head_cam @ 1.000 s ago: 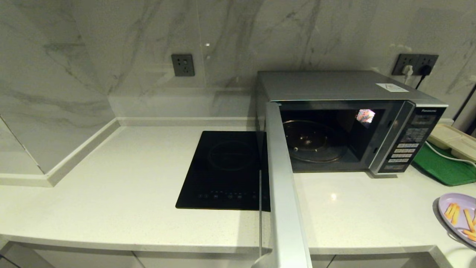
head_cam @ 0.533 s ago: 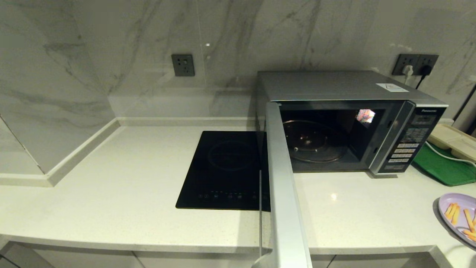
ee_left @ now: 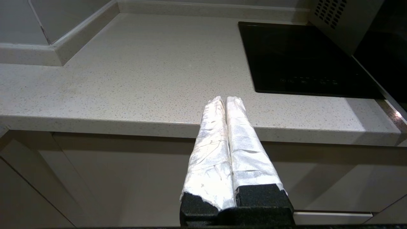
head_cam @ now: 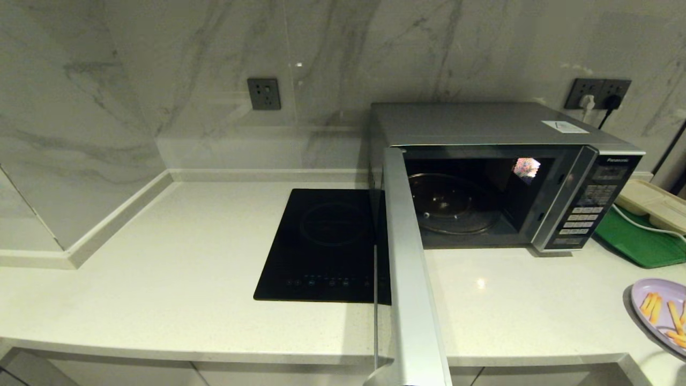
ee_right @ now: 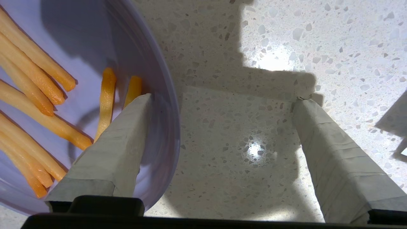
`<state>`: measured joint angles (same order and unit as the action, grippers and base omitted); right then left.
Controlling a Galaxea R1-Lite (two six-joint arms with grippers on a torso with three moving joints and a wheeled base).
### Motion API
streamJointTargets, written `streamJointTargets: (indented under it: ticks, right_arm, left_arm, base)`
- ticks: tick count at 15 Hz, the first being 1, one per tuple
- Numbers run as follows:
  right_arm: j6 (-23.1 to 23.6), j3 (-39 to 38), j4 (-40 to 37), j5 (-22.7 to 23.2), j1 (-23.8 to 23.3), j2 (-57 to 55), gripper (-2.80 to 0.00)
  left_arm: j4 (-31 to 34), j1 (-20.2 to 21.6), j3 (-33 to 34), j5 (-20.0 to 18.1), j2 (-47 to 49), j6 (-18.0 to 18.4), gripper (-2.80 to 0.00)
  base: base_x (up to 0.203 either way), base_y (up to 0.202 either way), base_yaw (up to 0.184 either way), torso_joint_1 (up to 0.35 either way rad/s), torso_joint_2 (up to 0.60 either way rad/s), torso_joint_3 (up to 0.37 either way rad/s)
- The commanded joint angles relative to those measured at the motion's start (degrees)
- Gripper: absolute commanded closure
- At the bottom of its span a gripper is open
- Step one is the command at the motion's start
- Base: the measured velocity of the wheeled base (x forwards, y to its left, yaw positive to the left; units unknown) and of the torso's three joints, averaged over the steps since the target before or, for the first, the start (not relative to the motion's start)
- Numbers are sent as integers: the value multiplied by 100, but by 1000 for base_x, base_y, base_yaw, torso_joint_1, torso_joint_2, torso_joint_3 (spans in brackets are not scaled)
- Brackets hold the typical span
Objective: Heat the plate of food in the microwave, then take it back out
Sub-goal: Put the plate in the microwave oven
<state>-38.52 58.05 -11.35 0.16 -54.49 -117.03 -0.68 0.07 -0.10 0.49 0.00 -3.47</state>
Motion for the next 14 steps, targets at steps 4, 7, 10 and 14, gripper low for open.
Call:
streamJointTargets:
  ticks: [4, 7, 10, 14]
  right_arm:
    - [-24, -22, -17, 11, 9, -66, 0]
    - [-24, -22, -17, 11, 9, -57, 0]
    - [-24, -22, -17, 11, 9, -48, 0]
    - [-24, -57, -17, 19, 9, -48, 0]
  left_arm:
    - [-2, 1, 1, 4, 0, -4, 0]
    - [-2, 1, 1, 4, 0, -4, 0]
    - [-2, 1, 1, 4, 0, -4, 0]
    - [-2, 1, 1, 4, 0, -4, 0]
  base:
    - [0, 0, 0, 0, 0, 0]
    - [0, 0, 0, 0, 0, 0]
    - [0, 0, 0, 0, 0, 0]
    - [0, 0, 0, 0, 0, 0]
